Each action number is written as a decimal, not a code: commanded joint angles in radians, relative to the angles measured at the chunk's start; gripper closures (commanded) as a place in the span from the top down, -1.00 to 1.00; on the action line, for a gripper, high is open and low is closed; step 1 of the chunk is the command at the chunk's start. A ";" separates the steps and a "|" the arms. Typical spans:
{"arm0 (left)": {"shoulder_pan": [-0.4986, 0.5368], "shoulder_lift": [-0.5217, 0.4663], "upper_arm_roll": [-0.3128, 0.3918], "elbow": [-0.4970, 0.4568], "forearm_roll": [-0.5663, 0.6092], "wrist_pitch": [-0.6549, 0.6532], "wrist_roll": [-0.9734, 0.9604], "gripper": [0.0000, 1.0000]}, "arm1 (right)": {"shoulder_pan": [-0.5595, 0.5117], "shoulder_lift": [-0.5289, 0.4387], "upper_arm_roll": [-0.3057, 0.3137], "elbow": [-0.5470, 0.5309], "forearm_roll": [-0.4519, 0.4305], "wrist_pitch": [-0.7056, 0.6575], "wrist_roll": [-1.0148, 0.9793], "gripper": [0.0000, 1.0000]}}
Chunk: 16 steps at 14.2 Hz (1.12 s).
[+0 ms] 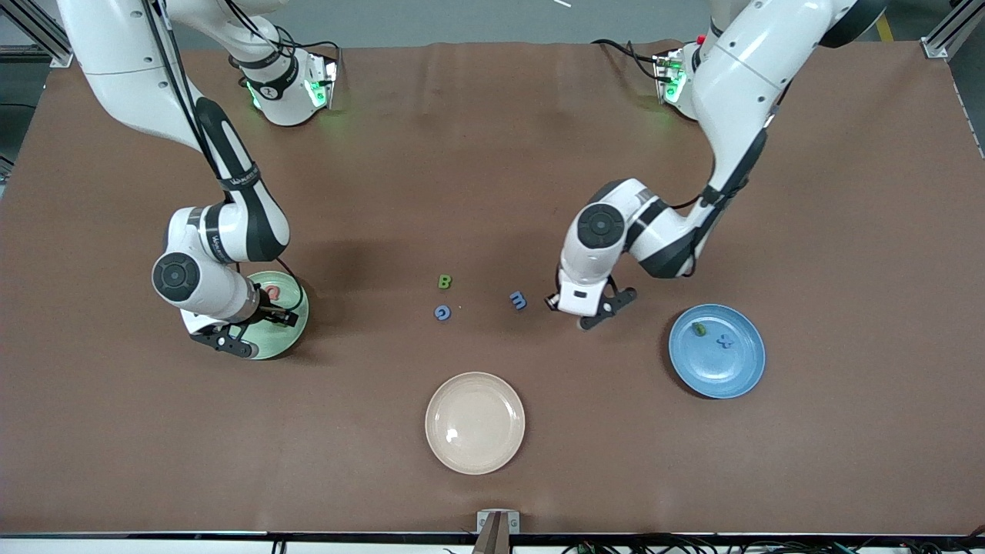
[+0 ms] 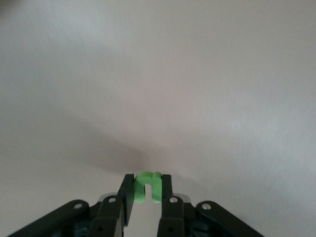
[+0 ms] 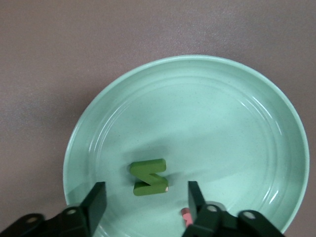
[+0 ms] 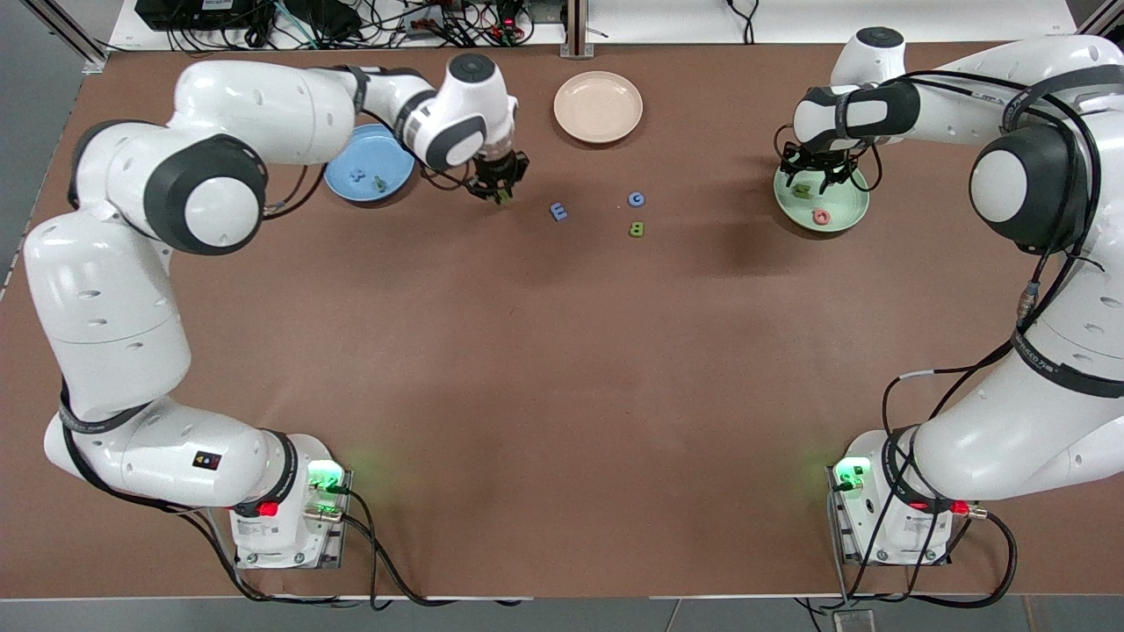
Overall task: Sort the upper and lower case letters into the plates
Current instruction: 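Place the green N in the green plate while the left gripper grasps n, then place the green n in the blue plate while the right gripper reaches G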
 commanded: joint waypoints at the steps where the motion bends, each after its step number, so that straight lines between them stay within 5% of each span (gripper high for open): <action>1: 0.059 -0.068 -0.005 -0.006 0.018 -0.069 0.130 -0.99 | -0.019 -0.022 0.019 -0.008 -0.016 -0.005 -0.008 0.99; 8: 0.228 -0.108 -0.005 0.014 0.018 -0.184 0.527 -0.99 | 0.191 -0.003 0.060 0.145 0.032 -0.076 0.411 1.00; 13: 0.329 -0.096 -0.005 0.024 0.019 -0.169 0.729 -0.98 | 0.366 0.207 0.059 0.383 0.029 -0.070 0.760 1.00; 16: 0.358 -0.071 -0.003 0.044 0.019 -0.146 0.801 -0.98 | 0.427 0.259 0.059 0.411 0.021 -0.050 0.843 1.00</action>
